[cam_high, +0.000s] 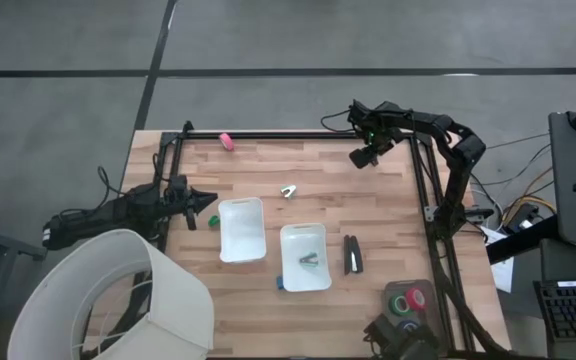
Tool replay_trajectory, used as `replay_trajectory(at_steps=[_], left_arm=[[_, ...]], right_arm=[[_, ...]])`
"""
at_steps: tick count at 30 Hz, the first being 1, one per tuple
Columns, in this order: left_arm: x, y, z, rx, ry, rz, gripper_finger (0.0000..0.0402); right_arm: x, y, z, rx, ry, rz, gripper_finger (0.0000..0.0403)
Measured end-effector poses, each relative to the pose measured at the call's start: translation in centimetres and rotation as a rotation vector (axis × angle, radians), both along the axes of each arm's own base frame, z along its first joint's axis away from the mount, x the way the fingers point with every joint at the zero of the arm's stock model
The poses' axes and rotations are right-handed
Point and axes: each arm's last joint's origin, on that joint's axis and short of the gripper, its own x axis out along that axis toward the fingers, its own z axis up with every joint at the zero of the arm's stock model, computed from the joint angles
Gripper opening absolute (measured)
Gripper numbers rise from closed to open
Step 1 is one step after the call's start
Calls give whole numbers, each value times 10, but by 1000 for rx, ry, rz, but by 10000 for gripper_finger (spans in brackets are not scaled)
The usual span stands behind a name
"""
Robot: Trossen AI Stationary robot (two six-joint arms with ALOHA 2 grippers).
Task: Pick and place Stapler, Stapler remover, tape
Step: Put the black staple remover into the right white bin
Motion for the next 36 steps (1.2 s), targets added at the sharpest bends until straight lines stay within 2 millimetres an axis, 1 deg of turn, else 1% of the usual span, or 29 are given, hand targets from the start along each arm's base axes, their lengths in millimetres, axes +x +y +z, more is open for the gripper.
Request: replay_trajectory(at_steps=[3,6,14,16,19,22,24,29,32,36], left_arm=[[0,0,0,0,-1,0,28],[0,0,0,0,0,-1,28],[0,0,0,0,-1,0,28],[0,0,0,0,-1,0,28],[0,0,0,0,0,0,28],[0,0,0,0,-1,0,28],[0,0,0,0,-1,0,28],[0,0,0,0,0,0,28],[0,0,0,0,0,0,28],[0,0,0,0,-1,0,28]], right_arm=[[1,0,1,-2,-1,12,131],[2,0,1,-1,-3,17,115],[0,4,2,40,26,70,54],[1,4,3,37,24,70,46],[3,1,12,40,18,63,44],[8,-4,25,7,-8,49,56],[13,-8,35,-25,-39,31,71],[27,-13,50,-87,-122,19,128],[31,-14,52,-95,-162,24,172],[37,-18,41,-63,-205,4,231]])
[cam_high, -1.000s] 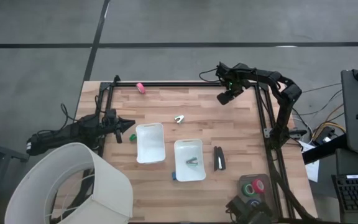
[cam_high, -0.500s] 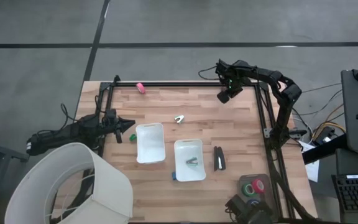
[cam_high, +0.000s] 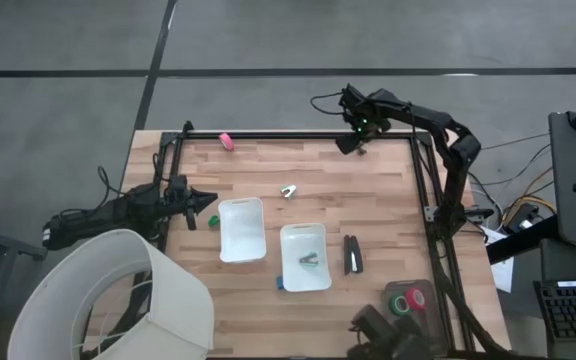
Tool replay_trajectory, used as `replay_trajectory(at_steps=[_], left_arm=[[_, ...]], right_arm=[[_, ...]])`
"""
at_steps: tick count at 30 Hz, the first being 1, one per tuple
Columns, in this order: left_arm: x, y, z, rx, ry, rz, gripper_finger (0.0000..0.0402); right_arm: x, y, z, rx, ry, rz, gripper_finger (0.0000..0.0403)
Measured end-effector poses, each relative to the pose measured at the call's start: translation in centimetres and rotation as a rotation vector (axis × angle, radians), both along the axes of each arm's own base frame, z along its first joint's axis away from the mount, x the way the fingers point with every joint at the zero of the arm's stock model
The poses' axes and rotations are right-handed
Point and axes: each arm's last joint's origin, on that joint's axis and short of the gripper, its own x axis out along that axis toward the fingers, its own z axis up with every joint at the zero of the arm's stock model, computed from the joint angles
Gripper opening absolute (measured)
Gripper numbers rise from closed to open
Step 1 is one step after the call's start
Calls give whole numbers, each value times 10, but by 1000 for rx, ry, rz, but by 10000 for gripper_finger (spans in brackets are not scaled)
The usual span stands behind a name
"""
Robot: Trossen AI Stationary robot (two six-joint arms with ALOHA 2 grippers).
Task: Pick and place Stapler, Stapler remover, tape
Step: Put the black staple remover into the right white bin
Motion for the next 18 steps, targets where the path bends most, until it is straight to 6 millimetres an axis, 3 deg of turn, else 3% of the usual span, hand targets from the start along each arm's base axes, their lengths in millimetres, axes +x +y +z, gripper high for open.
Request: replay_trajectory(at_steps=[8,18], left_arm=[[0,0,0,0,0,0,28],[0,0,0,0,0,0,28]], right_arm=[[5,-11,-30,59,65,-29,304],[6,-13,-25,87,98,2,334]])
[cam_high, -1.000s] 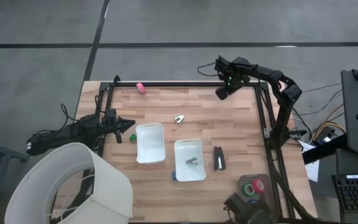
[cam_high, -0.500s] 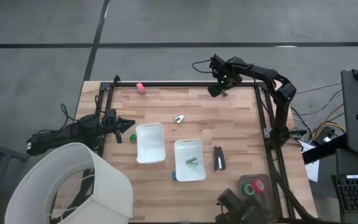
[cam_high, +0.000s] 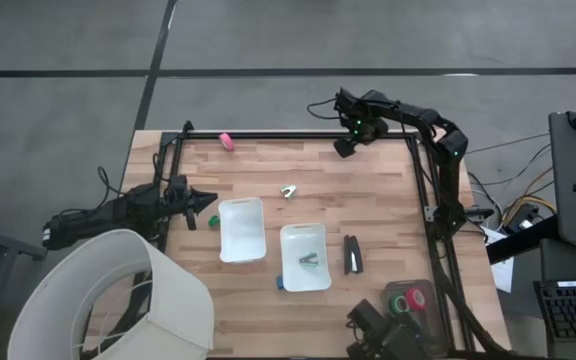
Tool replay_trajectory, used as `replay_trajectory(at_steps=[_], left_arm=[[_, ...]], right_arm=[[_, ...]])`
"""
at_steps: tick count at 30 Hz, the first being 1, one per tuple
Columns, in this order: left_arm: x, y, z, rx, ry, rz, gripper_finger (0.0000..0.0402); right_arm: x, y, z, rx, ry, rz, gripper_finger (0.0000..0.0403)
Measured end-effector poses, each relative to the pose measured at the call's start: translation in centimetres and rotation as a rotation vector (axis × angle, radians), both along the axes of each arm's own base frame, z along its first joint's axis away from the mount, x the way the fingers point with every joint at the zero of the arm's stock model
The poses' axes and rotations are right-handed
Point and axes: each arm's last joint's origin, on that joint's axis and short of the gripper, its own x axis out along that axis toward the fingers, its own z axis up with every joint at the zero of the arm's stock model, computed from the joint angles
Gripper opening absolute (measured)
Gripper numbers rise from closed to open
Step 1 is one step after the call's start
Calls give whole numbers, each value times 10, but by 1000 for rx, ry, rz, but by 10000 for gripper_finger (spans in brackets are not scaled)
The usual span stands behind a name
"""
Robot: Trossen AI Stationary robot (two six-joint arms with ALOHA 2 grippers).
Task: Pick and place Stapler, Stapler remover, tape
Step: Put the black staple remover into the right white bin
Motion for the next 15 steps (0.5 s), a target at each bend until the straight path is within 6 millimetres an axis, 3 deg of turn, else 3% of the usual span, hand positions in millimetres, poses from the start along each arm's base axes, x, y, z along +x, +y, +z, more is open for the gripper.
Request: replay_trajectory(at_steps=[9,15], left_arm=[[0,0,0,0,0,0,28],[0,0,0,0,0,0,28]], right_arm=[[3,1,19,-25,-23,50,323],[21,12,21,10,-134,112,318]])
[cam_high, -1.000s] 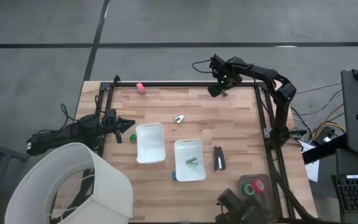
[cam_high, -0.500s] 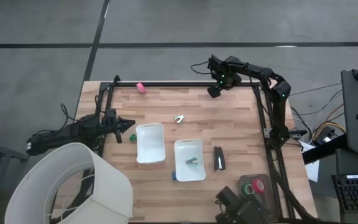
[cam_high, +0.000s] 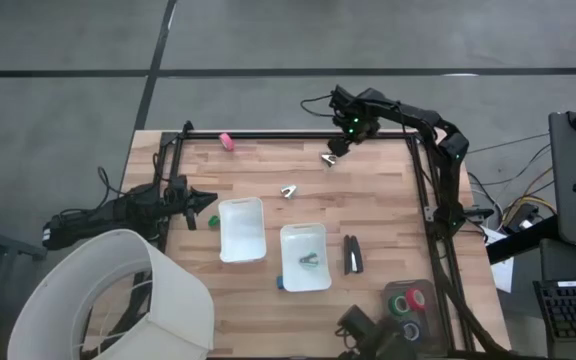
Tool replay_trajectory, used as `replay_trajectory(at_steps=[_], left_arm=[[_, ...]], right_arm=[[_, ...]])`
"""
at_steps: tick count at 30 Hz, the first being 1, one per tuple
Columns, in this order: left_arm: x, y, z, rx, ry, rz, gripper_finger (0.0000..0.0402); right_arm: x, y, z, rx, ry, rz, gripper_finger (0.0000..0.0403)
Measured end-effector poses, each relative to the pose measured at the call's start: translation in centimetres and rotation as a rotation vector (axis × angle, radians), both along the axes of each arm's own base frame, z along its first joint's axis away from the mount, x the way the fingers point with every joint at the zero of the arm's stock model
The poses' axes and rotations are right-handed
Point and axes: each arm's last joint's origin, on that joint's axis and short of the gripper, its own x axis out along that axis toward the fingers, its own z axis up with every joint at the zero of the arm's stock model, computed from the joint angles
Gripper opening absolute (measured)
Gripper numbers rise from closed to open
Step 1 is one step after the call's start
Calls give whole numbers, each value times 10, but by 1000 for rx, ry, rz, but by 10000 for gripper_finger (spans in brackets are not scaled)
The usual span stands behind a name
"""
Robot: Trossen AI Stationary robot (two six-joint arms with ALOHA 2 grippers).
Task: Pick and place Stapler, Stapler remover, tape
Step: Put the black staple remover into the right white bin
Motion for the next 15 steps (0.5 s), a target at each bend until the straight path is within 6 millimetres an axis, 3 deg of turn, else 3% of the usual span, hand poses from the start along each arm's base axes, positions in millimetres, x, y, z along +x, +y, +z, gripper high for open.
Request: replay_trajectory(at_steps=[5,9,15], left_arm=[[0,0,0,0,1,0,28],[0,0,0,0,1,0,28],[0,0,0,0,0,0,28]], right_arm=[[24,12,1,-96,-47,120,315],[32,11,2,-188,-46,139,305],[36,17,-3,-101,-94,164,285]])
